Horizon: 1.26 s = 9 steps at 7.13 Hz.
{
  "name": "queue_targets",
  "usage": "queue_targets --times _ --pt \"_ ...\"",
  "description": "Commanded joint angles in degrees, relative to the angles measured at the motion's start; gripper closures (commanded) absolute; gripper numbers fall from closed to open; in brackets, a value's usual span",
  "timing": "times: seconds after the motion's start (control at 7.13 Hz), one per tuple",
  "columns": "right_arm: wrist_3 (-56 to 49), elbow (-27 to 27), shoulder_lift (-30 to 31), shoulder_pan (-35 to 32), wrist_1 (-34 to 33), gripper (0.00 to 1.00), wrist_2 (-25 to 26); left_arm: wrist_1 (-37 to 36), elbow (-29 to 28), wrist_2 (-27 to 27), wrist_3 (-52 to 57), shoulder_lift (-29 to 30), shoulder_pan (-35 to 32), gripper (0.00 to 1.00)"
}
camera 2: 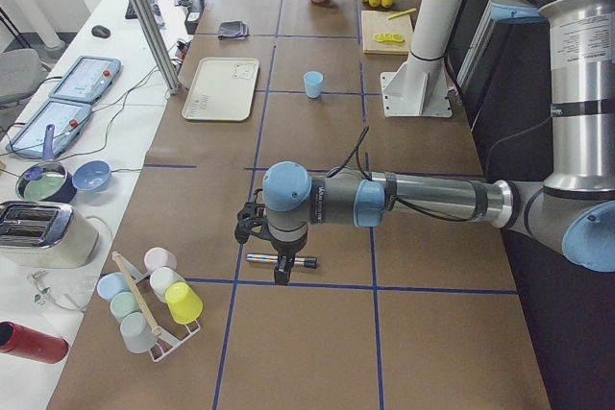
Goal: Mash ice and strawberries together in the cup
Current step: 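Grasp a third ice cube from the pink bowl with the right gripper, then carry the ice cube over the light-blue cup and release it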
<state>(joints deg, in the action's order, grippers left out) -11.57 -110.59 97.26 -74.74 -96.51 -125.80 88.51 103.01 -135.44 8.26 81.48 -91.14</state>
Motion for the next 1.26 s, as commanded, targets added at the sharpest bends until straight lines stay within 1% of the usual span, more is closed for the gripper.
queue_targets --times 0.0,0.14,0.28,0.42,0.56,0.84,1.12 --pt "7.6 -1.9 -10.6 0.3 -6.4 0.97 -3.1 -0.1 0.0 0.0 -0.1 -0.1 0.0 0.00" --pt "15.0 -2.1 -14.9 2.3 -6.7 0.99 -4.2 -0.1 0.0 0.1 -0.1 -0.1 0.0 0.00" --pt "23.8 -2.1 -19.3 6.1 -6.7 1.00 -4.1 -0.1 0.0 0.0 -0.1 -0.1 0.0 0.00" --pt "34.8 -1.7 -25.1 12.5 -6.8 1.00 -3.5 0.0 0.0 0.0 -0.1 0.0 0.0 0.00" --pt "43.9 -1.6 -30.0 17.6 -6.9 1.00 -2.3 -0.1 0.0 0.0 -0.2 0.3 0.0 0.00" --pt "61.8 -0.5 -39.6 28.4 -7.6 1.00 3.8 0.0 0.0 0.0 -0.2 0.3 0.0 0.00" --pt "73.7 5.9 -49.9 37.0 -7.6 1.00 11.6 0.0 0.0 0.0 -0.2 0.3 0.0 0.00"
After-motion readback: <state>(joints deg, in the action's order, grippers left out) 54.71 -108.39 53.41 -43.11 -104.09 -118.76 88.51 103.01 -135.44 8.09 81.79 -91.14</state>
